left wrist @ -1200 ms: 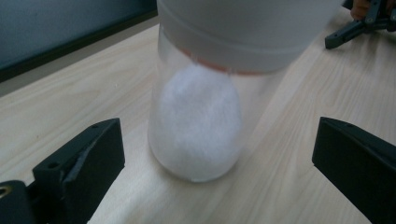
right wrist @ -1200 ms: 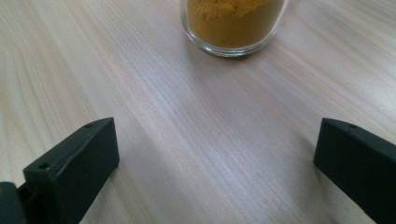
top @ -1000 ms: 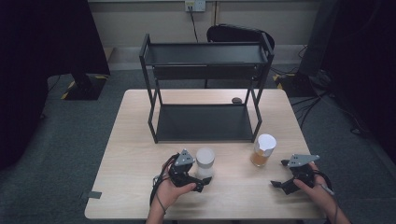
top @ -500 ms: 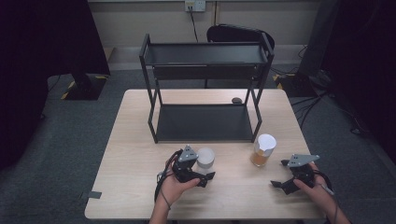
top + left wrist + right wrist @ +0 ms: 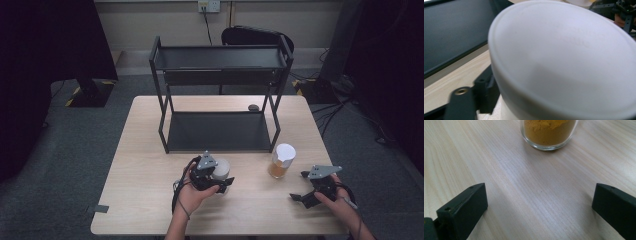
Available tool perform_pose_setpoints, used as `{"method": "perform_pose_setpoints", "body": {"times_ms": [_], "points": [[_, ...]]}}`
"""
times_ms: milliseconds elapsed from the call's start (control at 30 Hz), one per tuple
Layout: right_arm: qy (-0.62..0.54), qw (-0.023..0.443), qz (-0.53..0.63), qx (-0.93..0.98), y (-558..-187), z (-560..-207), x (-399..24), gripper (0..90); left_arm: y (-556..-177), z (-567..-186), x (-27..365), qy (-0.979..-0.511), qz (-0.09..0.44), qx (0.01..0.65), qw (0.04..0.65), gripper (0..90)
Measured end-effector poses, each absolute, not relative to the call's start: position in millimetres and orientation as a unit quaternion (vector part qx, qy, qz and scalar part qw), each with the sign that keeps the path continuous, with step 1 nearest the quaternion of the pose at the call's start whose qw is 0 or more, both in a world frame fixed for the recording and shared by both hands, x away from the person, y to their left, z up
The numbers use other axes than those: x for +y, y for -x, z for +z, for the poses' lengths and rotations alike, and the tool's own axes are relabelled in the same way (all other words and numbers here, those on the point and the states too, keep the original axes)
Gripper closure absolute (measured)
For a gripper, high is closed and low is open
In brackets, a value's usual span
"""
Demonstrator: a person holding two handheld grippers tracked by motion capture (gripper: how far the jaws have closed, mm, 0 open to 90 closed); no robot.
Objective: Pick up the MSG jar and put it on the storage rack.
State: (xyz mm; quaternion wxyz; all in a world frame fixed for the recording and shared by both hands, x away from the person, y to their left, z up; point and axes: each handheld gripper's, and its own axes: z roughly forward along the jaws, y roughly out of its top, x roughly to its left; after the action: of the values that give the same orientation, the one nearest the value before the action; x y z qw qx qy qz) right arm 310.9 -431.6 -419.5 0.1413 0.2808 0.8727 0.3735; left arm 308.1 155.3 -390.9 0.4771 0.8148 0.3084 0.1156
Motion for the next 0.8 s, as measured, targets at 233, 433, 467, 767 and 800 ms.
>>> {"method": "perform_pose_setpoints", "body": {"times_ms": [233,433,467,767,800], "points": [[-0.281,0.141,0.373,0.873,-310.9,-419.4,-431.6,0.0,-306.4,-374.8,145.0,-0.836,0.142,0.291,0.444,34.0],[-0.281,0.141,0.373,0.873,-310.9,-419.4,-431.6,0.0,-315.3,-370.1,150.3,-0.834,0.129,0.299,0.445,34.6],[-0.281,0.141,0.373,0.873,-310.9,-419.4,-431.6,0.0,-315.3,-370.1,150.3,-0.834,0.129,0.299,0.445,34.6],[-0.281,0.141,0.373,0.873,-310.9,-419.4,-431.6,0.0,-327.6,-355.4,155.7,-0.827,0.133,0.309,0.450,34.6],[-0.281,0.141,0.373,0.873,-310.9,-419.4,-431.6,0.0,-329.6,-353.1,156.6,-0.827,0.132,0.309,0.451,34.6]]}}
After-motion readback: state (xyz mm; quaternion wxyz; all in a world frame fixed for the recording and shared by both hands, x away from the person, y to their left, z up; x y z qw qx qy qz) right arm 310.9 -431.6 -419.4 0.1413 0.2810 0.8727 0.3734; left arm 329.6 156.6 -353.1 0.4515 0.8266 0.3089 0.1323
